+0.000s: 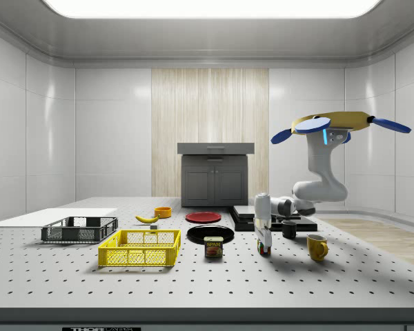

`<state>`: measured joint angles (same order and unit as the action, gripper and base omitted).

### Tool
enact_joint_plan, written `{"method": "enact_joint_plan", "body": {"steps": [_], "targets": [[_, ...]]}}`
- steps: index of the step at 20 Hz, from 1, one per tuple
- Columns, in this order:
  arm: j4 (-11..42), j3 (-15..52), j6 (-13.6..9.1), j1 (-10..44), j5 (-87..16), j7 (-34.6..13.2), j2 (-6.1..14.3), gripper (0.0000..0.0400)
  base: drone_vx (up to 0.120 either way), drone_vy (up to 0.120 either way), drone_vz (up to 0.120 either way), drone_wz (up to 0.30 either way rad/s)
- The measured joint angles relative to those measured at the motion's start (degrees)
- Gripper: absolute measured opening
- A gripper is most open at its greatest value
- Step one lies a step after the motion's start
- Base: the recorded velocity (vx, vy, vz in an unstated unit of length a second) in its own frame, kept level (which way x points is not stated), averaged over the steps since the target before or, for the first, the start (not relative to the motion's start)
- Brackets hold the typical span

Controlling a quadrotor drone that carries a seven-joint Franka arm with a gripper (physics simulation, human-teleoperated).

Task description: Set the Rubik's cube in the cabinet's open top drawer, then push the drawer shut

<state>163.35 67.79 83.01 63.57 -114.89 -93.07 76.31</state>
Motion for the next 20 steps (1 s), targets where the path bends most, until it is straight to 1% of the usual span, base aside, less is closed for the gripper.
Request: {"method": "enact_joint_plan", "body": {"steps": [5, 12, 18, 20], "targets": [[-0.11, -0.07, 0.63, 0.25, 0.08, -0.18, 0.59, 0.0329, 0.000, 0.000, 0.000, 0.000], [-0.15, 0.17, 1.27, 0.56, 0.49, -0.45, 1.29, 0.0326, 0.000, 0.000, 0.000, 0.000], [0.71, 3.87, 0.14, 0.80, 4.14, -1.09, 1.46, 0.0325, 0.000, 0.000, 0.000, 0.000], [1.04, 5.62, -0.38, 0.94, 5.84, -1.38, 1.49, 0.0325, 0.000, 0.000, 0.080, 0.000]]}}
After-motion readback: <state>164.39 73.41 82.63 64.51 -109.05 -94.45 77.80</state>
